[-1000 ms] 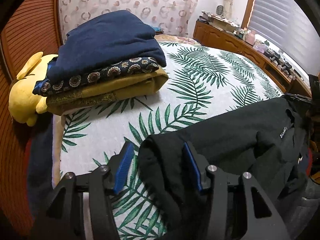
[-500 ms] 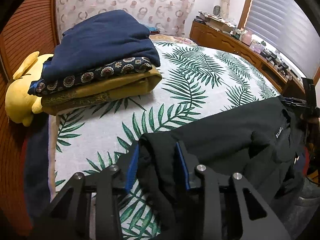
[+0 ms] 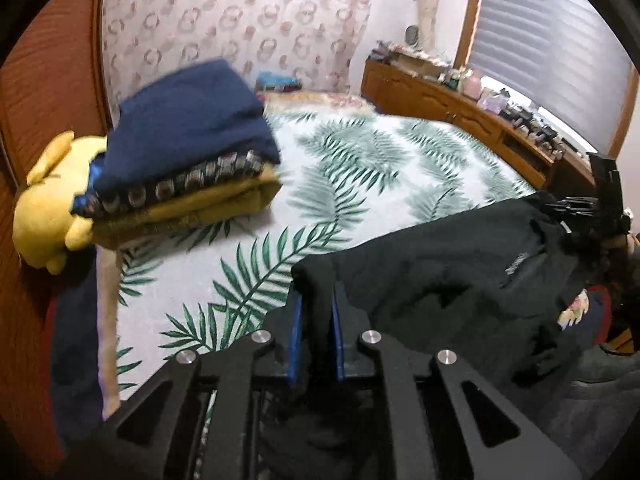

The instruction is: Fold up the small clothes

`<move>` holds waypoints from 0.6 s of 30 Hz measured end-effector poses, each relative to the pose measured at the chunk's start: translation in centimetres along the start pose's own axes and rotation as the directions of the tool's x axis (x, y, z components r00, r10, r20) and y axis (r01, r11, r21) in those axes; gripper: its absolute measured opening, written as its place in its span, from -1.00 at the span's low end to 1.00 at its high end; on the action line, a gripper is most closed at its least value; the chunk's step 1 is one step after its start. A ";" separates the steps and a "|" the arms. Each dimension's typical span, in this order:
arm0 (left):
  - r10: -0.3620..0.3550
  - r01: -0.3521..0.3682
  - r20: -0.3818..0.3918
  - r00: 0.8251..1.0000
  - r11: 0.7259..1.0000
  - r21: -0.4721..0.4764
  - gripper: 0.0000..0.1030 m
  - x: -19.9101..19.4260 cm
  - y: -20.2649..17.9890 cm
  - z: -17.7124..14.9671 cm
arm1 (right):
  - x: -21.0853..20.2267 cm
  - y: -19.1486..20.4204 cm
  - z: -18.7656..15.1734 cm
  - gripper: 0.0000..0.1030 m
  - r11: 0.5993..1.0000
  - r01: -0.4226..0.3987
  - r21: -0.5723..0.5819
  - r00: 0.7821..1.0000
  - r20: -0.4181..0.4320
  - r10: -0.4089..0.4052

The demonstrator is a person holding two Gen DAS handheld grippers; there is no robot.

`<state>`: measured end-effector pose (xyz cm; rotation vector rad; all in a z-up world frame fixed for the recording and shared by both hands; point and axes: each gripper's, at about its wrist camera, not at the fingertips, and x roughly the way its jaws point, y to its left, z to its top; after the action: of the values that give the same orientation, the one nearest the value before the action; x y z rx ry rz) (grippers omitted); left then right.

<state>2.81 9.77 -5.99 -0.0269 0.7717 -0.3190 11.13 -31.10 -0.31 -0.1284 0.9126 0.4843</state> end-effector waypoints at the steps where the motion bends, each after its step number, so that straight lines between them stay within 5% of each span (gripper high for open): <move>1: 0.000 0.000 0.010 1.000 1.000 0.006 -0.81 -0.4 -0.2 0.2 | -0.5 0.1 0.0 -0.69 1.000 -0.006 0.002 1.000 0.011 0.006; 9: -0.010 0.008 0.042 0.999 0.999 0.049 -0.81 -1.7 -1.8 0.8 | -3.2 0.1 0.6 -0.68 0.999 -0.028 0.016 0.997 0.073 0.026; 18: 0.015 -0.015 0.012 1.000 0.999 0.041 -0.81 -0.3 -1.6 0.9 | -0.9 -0.7 1.5 -0.60 1.000 0.031 0.002 0.999 -0.031 -0.031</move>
<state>2.81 8.27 -4.92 0.0153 0.7534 -0.3201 12.07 -31.62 1.23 -0.1482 0.9404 0.4539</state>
